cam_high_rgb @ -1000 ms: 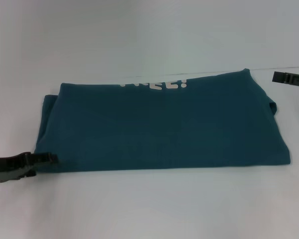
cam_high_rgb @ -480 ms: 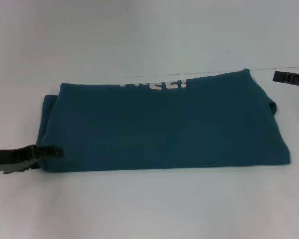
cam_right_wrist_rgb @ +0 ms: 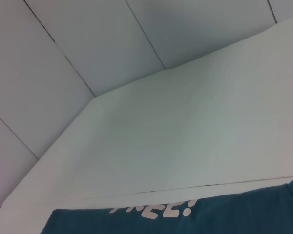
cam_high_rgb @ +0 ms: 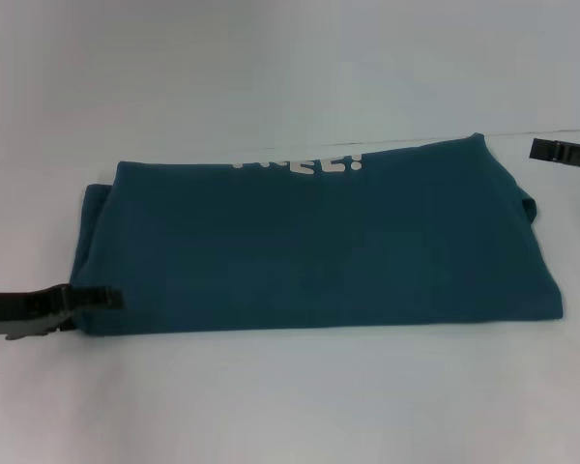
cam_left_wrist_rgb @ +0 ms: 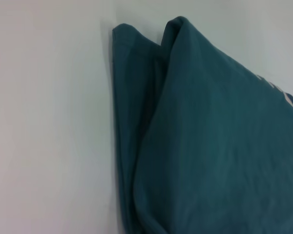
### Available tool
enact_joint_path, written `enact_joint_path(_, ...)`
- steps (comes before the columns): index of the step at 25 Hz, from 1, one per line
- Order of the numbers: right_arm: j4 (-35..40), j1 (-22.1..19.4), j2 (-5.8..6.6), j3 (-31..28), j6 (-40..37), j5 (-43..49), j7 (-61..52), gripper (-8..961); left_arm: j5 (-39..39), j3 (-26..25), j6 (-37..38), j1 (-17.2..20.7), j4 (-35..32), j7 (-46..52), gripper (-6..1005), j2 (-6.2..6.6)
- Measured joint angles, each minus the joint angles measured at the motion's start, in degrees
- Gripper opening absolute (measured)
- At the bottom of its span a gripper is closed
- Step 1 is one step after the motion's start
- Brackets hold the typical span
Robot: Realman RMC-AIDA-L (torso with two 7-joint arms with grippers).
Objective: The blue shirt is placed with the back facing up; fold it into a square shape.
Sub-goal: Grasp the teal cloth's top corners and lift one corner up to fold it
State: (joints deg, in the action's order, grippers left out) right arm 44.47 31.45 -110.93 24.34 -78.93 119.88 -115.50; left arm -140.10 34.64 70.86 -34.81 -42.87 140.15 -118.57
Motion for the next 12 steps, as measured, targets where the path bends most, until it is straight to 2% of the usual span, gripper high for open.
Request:
enact_joint_path(2, 0.0, 0.01, -0.05, 0.0, 0.0, 0.0, 0.05, 915, -0.94, 0.04, -0.37, -0.02, -0.19, 0.44, 883, -0.08)
enact_joint_path(12, 0.0, -0.11, -0.16, 0.0, -0.07, 0.0, 0.01, 916, -2.35, 0.08, -1.86, 0.19, -1.49, 0.84, 570, -0.8)
